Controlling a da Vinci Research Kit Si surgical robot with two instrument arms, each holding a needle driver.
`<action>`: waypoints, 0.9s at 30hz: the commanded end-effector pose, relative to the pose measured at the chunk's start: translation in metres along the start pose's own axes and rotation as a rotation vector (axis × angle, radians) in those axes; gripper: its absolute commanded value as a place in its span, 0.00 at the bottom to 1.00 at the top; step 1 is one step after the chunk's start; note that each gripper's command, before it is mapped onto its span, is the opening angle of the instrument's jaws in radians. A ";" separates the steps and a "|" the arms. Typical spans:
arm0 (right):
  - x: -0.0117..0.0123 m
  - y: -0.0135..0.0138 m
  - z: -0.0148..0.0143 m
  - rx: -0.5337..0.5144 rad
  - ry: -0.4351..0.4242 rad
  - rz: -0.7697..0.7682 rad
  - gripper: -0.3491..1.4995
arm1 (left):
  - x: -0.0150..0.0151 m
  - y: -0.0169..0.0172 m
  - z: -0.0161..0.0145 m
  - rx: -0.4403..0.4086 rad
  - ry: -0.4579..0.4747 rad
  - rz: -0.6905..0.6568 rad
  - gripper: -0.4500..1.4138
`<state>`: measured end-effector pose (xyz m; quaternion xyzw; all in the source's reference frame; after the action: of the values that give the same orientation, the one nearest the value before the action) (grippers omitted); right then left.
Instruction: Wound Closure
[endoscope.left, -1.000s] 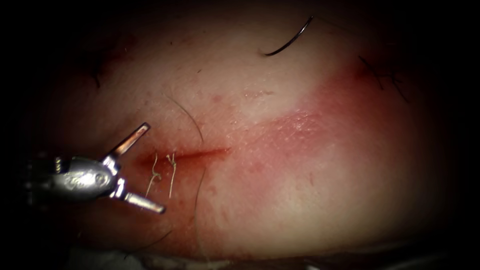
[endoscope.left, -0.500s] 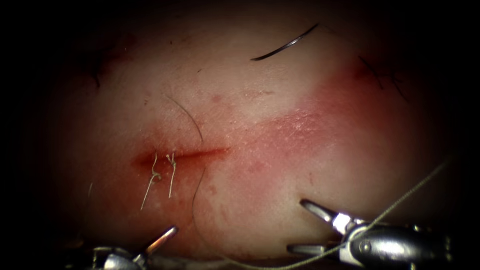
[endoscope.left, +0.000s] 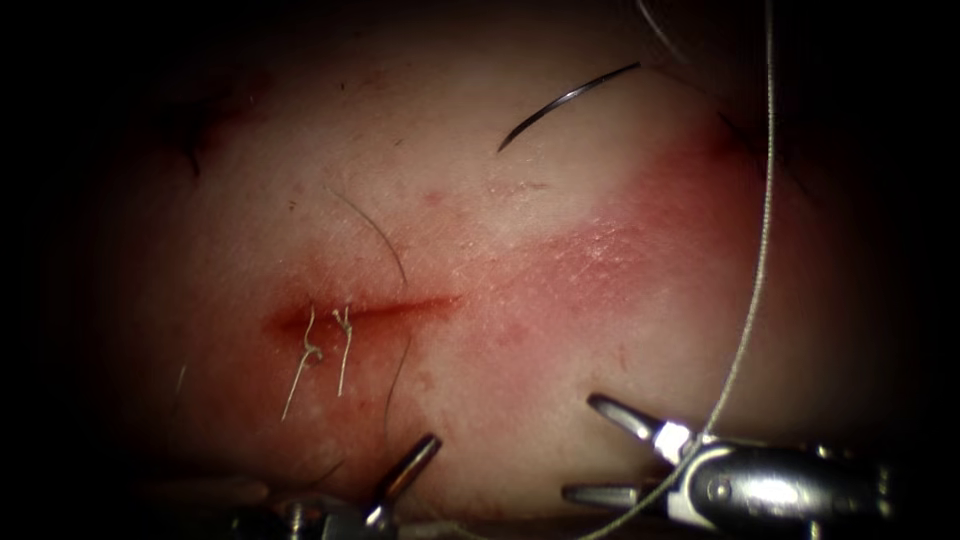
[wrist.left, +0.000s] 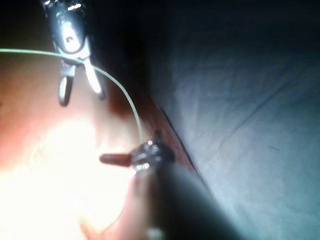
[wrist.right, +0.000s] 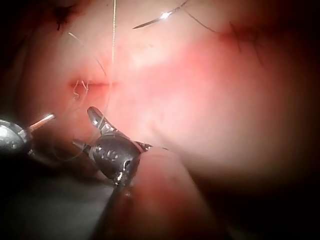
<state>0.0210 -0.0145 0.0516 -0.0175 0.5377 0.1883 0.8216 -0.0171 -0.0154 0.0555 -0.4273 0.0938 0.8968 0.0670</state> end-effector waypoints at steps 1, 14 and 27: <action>-0.0004 -0.0007 0.0008 0.003 0.002 0.004 0.99 | 0.0000 0.0007 0.0007 0.001 -0.006 -0.001 0.81; -0.0004 -0.0004 0.0011 0.002 -0.002 0.006 0.99 | 0.0027 0.0018 0.0021 0.006 0.000 -0.006 0.79; -0.0002 -0.0005 0.0016 -0.002 -0.003 0.006 0.99 | 0.0029 0.0018 0.0004 -0.019 0.014 0.089 0.00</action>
<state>0.0218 -0.0142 0.0518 -0.0188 0.5354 0.1905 0.8226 -0.0189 -0.0163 0.0529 -0.4309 0.1049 0.8960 0.0208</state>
